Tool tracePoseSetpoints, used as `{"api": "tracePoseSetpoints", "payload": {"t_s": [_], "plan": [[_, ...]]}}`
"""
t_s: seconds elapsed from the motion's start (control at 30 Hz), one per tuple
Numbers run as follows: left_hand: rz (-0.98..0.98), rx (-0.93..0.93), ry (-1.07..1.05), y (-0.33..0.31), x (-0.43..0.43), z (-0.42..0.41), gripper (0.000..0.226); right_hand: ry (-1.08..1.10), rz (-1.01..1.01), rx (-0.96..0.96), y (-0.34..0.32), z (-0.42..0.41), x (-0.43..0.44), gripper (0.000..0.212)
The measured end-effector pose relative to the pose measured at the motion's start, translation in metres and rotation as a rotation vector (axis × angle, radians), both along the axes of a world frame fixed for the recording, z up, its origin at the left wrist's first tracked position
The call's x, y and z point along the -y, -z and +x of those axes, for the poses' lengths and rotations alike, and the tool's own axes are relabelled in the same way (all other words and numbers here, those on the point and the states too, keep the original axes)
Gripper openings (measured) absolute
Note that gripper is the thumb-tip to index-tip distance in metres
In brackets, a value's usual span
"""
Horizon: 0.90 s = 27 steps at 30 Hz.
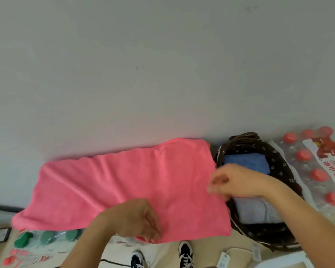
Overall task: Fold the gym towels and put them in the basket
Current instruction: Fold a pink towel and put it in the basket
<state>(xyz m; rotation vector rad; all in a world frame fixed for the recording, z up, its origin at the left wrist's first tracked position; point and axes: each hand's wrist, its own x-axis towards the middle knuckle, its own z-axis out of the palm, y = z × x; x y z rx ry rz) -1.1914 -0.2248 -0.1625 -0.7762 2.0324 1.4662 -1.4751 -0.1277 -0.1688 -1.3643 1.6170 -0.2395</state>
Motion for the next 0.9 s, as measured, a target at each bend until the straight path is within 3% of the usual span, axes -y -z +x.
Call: {"api": "tracePoseSetpoints", "payload": {"t_s": [0.03, 0.1, 0.2, 0.3, 0.37, 0.47, 0.67, 0.77, 0.9], "plan": [[-0.035, -0.001, 0.008, 0.001, 0.000, -0.008, 0.007, 0.211, -0.171, -0.005, 0.010, -0.004, 0.011, 0.019], [-0.214, -0.090, -0.052, 0.006, -0.005, -0.029, 0.006, 0.474, -0.402, -0.207, 0.028, -0.010, 0.040, 0.016], [-0.540, -0.254, -0.096, 0.017, -0.025, -0.068, 0.011, 0.515, -0.369, -0.379, 0.054, -0.014, 0.077, 0.029], [-0.752, -0.322, 0.046, 0.032, -0.057, -0.104, 0.020, 0.587, -0.314, -0.343, 0.070, -0.010, 0.090, 0.037], [-0.916, -0.344, 0.101, 0.045, -0.073, -0.118, 0.025, 0.718, -0.365, -0.205, 0.076, -0.009, 0.091, 0.027], [-0.977, -0.360, 0.209, 0.053, -0.089, -0.130, 0.029, 0.886, -0.377, 0.016, 0.074, -0.008, 0.091, 0.016], [-1.084, -0.360, 0.270, 0.055, -0.090, -0.140, 0.029, 0.904, -0.392, -0.070, 0.065, -0.018, 0.090, 0.015], [-0.997, -0.409, 0.149, 0.056, -0.090, -0.139, 0.037, 0.949, -0.394, -0.046, 0.065, -0.024, 0.088, 0.018], [-0.849, -0.447, -0.084, 0.061, -0.098, -0.139, 0.011, 1.025, -0.436, -0.083, 0.069, -0.025, 0.084, 0.022]]}}
